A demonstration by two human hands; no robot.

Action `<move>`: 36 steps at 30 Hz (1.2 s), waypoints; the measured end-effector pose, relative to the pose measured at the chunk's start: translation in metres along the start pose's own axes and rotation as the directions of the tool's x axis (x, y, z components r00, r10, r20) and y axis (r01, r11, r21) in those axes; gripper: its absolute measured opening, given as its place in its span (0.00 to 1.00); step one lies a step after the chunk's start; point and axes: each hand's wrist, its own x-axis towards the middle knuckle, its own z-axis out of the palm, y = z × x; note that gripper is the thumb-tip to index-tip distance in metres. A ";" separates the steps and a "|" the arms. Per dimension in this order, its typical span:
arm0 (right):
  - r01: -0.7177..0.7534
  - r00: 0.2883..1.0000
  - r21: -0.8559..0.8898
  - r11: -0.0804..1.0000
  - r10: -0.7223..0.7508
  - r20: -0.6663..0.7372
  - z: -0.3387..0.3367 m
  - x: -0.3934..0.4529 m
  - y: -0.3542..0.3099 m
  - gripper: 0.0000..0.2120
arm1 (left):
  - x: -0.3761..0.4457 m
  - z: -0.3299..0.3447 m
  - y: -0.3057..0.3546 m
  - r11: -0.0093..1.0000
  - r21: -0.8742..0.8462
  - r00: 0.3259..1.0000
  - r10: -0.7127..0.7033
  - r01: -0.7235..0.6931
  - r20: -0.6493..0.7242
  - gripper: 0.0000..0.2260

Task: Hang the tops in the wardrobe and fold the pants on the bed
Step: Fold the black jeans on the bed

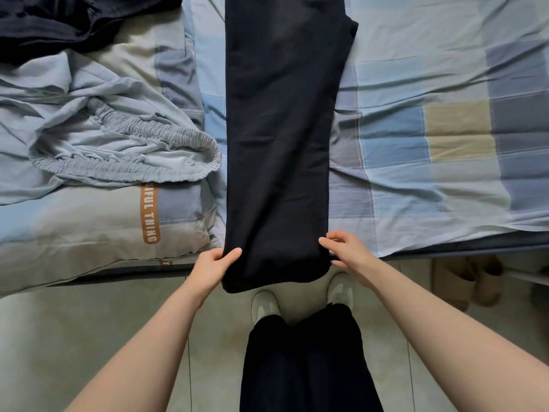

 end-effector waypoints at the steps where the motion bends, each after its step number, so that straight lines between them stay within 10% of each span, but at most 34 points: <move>1: 0.000 1.000 0.014 1.000 0.000 -0.004 -0.002 0.000 0.000 0.10 | 0.000 -0.001 0.000 1.000 -0.003 1.000 -0.010 0.010 0.027 0.20; 16: 0.033 0.999 0.124 0.992 -0.030 -0.031 -0.019 -0.008 0.010 0.09 | -0.012 0.012 -0.014 0.977 -0.162 0.988 -0.123 0.137 0.094 0.11; 22: 0.206 0.965 -0.023 0.978 -0.199 0.172 -0.025 -0.029 0.015 0.11 | -0.028 0.010 -0.019 0.997 -0.067 0.998 -0.037 0.041 0.054 0.08; 36: -0.021 0.973 -0.333 0.943 0.096 0.211 -0.042 -0.106 0.015 0.13 | -0.103 -0.004 -0.011 0.988 0.093 0.945 -0.142 0.120 0.295 0.28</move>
